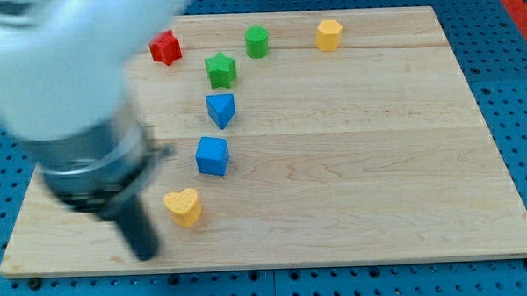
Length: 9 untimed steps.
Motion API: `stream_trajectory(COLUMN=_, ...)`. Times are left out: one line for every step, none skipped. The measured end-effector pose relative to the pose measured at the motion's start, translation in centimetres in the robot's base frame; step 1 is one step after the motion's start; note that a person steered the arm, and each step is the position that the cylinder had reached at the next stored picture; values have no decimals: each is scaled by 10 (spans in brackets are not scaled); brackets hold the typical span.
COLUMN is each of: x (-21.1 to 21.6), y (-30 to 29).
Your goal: Place the blue cube and yellow heart below the green star in a vertical line
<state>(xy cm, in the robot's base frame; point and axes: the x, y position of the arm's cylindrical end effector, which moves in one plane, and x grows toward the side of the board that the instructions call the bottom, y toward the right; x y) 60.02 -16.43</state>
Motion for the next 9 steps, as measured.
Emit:
stream_trajectory(x=0, y=-31)
stream_trajectory(x=-12, y=-2)
stream_trajectory(x=-34, y=27)
stream_trajectory(x=-36, y=34)
stream_trajectory(x=-36, y=56)
stream_trajectory(x=-36, y=73)
stream_trajectory(x=-50, y=37)
stream_trajectory(x=-83, y=-9)
stream_trajectory(x=-91, y=2)
